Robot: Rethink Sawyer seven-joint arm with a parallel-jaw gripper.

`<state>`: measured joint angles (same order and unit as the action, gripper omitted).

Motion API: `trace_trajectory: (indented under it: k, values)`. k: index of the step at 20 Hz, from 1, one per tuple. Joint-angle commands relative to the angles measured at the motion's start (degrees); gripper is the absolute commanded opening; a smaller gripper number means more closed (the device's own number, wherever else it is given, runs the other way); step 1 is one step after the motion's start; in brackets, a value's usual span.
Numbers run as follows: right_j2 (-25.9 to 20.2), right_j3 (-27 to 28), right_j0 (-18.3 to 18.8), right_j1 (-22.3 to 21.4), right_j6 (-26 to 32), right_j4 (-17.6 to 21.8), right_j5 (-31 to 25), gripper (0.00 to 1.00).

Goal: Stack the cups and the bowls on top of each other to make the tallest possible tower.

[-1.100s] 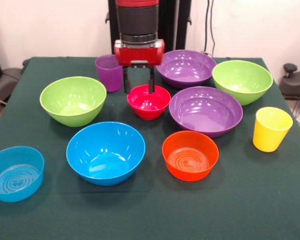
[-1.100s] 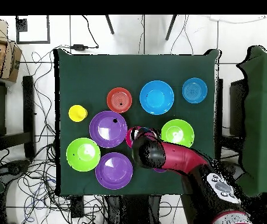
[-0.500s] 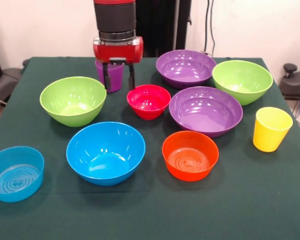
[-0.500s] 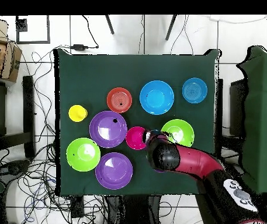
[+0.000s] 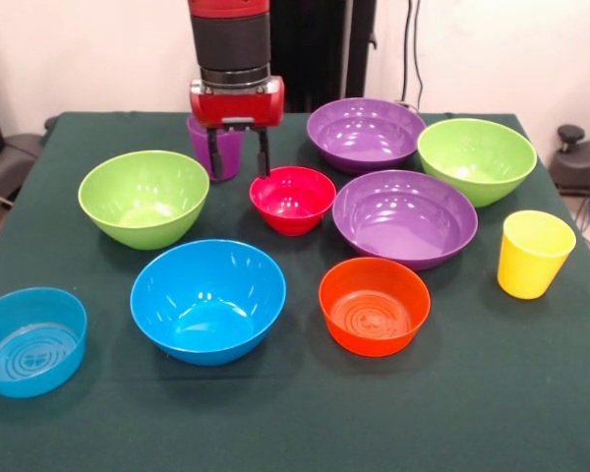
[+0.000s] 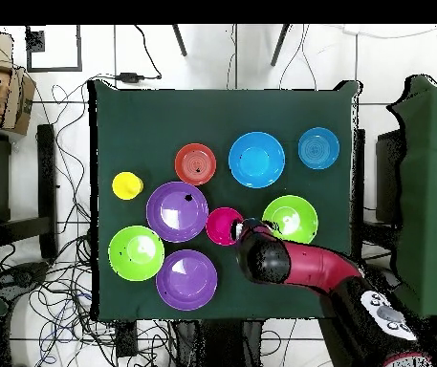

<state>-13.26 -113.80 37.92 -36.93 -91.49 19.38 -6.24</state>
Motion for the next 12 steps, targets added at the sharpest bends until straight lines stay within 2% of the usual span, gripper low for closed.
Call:
trace_trajectory:
  k: [1,3,12]
  values:
    - [-1.6,-0.7,-2.8,2.8,-4.6,4.7,3.1,1.00]
    - [-1.2,-0.7,-3.3,2.8,-5.1,4.8,3.5,1.00]
    - [-1.4,2.9,-2.9,9.8,-5.0,6.2,7.5,1.00]
